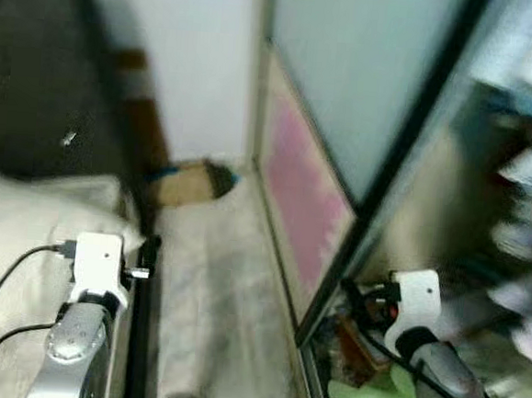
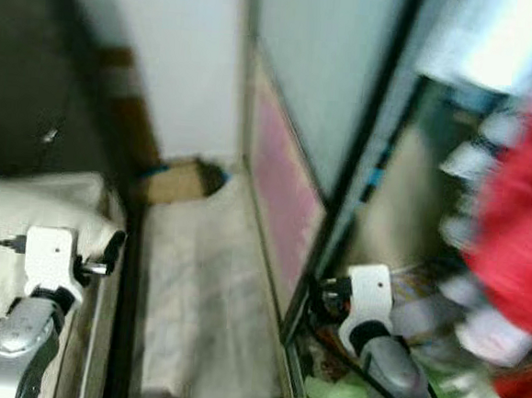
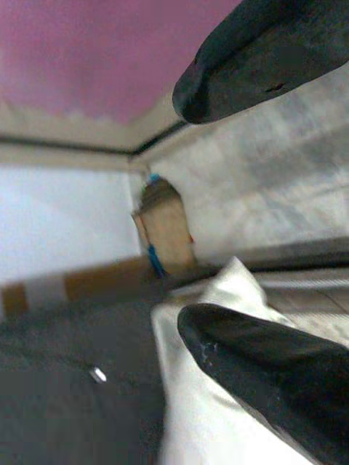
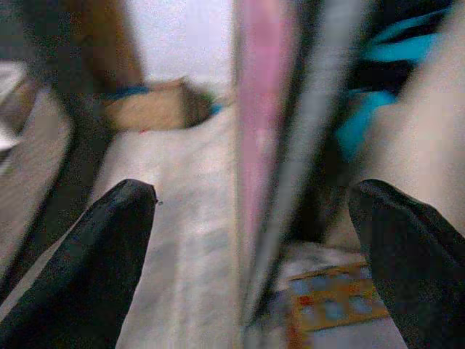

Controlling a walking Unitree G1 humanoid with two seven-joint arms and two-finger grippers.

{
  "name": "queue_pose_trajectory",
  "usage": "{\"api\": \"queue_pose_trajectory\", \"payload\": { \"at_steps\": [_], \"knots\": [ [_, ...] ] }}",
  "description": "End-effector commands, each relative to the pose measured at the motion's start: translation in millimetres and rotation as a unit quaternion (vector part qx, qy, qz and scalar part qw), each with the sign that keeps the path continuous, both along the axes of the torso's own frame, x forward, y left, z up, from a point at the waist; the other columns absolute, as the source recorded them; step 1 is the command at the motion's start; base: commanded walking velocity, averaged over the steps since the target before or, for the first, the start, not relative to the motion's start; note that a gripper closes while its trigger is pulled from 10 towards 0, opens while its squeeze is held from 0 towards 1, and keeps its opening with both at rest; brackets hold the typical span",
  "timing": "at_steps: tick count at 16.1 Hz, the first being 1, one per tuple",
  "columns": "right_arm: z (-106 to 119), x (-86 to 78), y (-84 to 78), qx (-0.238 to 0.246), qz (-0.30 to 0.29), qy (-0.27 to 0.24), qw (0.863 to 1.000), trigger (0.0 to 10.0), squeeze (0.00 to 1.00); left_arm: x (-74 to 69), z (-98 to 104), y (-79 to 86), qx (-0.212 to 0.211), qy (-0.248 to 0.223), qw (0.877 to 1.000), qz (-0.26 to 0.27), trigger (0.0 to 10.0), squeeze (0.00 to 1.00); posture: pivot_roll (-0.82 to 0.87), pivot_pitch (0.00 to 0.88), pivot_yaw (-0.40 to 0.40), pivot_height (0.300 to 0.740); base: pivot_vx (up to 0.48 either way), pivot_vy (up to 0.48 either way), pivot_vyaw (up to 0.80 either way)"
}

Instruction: Clean up the room

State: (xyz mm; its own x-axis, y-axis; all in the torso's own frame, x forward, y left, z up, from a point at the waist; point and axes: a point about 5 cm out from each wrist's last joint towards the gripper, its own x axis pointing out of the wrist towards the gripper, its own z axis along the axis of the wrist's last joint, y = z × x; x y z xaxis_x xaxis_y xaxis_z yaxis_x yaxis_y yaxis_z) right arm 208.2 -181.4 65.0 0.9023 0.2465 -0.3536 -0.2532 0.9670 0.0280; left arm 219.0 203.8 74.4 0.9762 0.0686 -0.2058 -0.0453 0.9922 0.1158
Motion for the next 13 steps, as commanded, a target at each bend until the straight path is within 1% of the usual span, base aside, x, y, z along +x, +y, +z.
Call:
{"api": "queue_pose_trajectory", "payload": {
  "at_steps": [1, 3, 4, 6, 7, 9, 13],
  "knots": [
    [6, 1.4, 9.8, 0.017, 0.044, 0.004, 0.999, 10.0, 0.00, -0.3, 4, 0.8, 0.002, -0.002, 1.000, 0.001, 10.0, 0.00, 0.00, 0.000, -0.062, 0.740, 0.000, 0.000, 0.80],
    [3, -7.9, 21.2, 0.036, 0.133, 0.043, 0.990, 10.0, 0.00, -0.5, 5, -1.2, 0.000, -0.001, 1.000, 0.002, 10.0, 0.00, 0.00, 0.000, -0.063, 0.740, 0.000, 0.000, 0.80],
    [5, -5.6, 23.4, 0.040, 0.147, 0.038, 0.988, 10.0, 0.00, 0.5, 5, -1.5, 0.001, -0.003, 1.000, 0.003, 10.0, 0.00, 0.00, 0.000, -0.063, 0.740, 0.000, 0.000, 0.80],
    [10, 2.3, 24.9, 0.043, 0.145, 0.021, 0.988, 10.0, 0.00, 1.8, 6, -2.1, -0.003, -0.001, 1.000, 0.004, 10.0, 0.00, -0.01, 0.000, -0.062, 0.740, 0.000, 0.000, 0.80],
    [14, 7.7, 27.0, 0.053, 0.141, 0.007, 0.989, 10.0, 0.00, 3.4, 7, -2.2, -0.001, -0.004, 1.000, 0.002, 10.0, 0.00, -0.01, 0.000, -0.059, 0.740, 0.000, 0.000, 0.80],
    [20, 17.0, 28.9, 0.057, 0.124, -0.017, 0.990, 10.0, 0.00, 8.4, 10, -2.4, 0.000, -0.011, 1.000, -0.002, 10.0, 0.00, 0.00, 0.000, -0.055, 0.740, 0.000, 0.000, 0.80],
    [22, 25.9, 30.9, 0.062, 0.104, -0.035, 0.992, 10.0, 0.00, 13.9, 14, -1.9, 0.002, -0.018, 1.000, -0.003, 10.0, 0.00, 0.00, 0.000, -0.049, 0.740, 0.000, 0.000, 0.80]
  ]
}}
